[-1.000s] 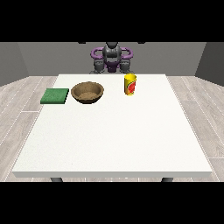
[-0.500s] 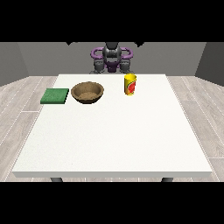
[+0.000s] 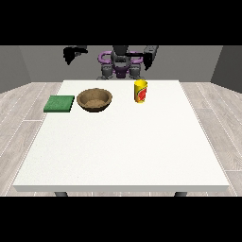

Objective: Pick the cup and pour the ball into the bowl, then pick the bowl and place it on the pad

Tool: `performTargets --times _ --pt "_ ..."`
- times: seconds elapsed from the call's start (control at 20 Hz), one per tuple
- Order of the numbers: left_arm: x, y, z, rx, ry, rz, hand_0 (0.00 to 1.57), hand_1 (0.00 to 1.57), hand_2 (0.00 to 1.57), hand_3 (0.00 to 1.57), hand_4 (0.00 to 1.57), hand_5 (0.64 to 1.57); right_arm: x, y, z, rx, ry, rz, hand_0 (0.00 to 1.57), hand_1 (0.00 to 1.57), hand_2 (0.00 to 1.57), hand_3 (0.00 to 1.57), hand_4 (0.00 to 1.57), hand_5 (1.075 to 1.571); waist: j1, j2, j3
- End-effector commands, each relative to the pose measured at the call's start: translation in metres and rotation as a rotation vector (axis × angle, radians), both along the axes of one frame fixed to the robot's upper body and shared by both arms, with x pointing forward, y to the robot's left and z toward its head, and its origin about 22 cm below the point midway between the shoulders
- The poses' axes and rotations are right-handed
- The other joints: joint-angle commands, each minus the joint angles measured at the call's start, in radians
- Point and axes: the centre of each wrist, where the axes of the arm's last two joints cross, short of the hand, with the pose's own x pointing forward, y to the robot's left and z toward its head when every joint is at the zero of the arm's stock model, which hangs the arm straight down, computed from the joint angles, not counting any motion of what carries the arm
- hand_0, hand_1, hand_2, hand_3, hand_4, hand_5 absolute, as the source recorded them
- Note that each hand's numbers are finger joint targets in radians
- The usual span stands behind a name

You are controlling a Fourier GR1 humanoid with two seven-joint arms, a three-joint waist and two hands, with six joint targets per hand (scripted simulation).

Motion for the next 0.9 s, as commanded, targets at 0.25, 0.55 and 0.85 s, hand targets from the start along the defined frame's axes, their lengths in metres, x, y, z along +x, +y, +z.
performTargets --times 0.25,0.55,0.85 --pt "0.042 0.023 -0.026 0.059 -0.035 0.056 0.00 0.00 0.00 0.00 0.00 1.476 0.015 -0.038 -0.002 -0.047 -0.036 0.034 0.00 0.00 0.00 0.00 0.27 1.569 -0.017 0.050 -0.0003" --pt "0.073 0.024 -0.037 0.091 -0.041 0.095 0.00 0.00 0.00 0.00 0.00 1.454 0.031 -0.045 -0.009 -0.021 -0.061 0.025 0.00 0.00 0.00 0.00 0.24 1.571 -0.030 0.086 -0.0002" --pt "0.075 0.027 -0.066 0.089 -0.078 0.105 0.00 0.00 0.00 0.00 0.00 1.499 0.035 -0.078 -0.011 -0.024 -0.093 -0.002 0.00 0.00 0.00 0.00 0.24 1.570 -0.030 0.127 -0.0002"
